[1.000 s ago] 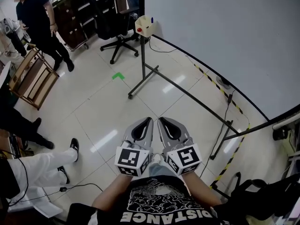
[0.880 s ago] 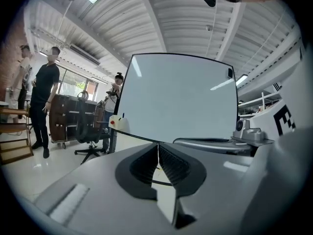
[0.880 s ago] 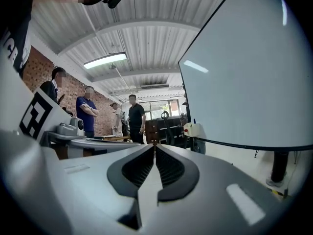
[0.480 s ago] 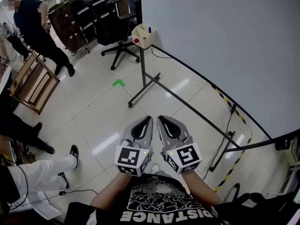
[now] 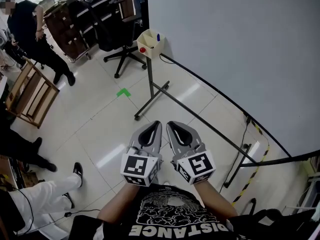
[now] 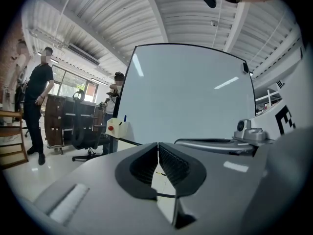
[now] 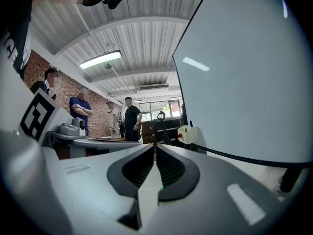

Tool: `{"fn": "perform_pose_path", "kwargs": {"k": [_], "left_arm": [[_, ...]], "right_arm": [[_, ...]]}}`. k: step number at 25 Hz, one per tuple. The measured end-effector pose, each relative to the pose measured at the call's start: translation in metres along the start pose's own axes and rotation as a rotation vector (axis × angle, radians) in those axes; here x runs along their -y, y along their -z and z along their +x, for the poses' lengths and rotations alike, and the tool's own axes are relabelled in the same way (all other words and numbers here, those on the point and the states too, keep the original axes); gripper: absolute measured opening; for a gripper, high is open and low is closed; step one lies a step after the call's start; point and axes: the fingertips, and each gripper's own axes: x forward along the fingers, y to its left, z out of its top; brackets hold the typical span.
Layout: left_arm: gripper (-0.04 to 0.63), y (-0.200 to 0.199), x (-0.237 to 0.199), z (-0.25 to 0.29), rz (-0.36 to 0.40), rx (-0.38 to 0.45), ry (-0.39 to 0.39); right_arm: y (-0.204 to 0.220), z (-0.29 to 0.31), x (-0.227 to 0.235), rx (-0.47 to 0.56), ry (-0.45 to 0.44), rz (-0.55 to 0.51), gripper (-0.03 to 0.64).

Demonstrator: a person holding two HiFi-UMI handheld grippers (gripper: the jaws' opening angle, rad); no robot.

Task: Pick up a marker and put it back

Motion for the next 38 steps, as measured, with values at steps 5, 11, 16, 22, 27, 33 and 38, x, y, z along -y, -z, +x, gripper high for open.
{"fn": "perform_pose_path", "kwargs": {"k": [5,11,16,22,27,33,38], "left_arm": [[0.006,-0.013,-0.038,0.043,-0.015,0.01,0.017],[0.006,-0.028,-0.094,0.093,-0.025,0.001,0.038],[0.006,-0.049,-0.14,0.13,-0.031,0.004,0.057],[0.006,-0.059,-0.171,0.17,-0.029,-0.003,0.098],[0.006,-0.058,-0.187,0.187,-0.035,-0.011,0.131],[0.006,-0.06,-0.199,0.198,-0.044,-0.02,0.155],[0.006,-0.06,-0.203,0.202,-0.043,-0.018,0.159]], "right_arm": [[-0.007,0.05,0.024,-0.002,0.018,-0.01,0.0],[-0.015,0.122,0.05,-0.022,0.042,-0.005,0.0],[-0.029,0.181,0.066,-0.025,0.06,-0.013,0.005],[-0.037,0.226,0.092,-0.023,0.103,-0.019,0.005],[-0.039,0.253,0.106,-0.023,0.134,-0.029,0.008],[-0.04,0.278,0.125,-0.026,0.172,-0.049,0.038],[-0.035,0.293,0.146,-0.04,0.205,-0.066,0.064]]}}
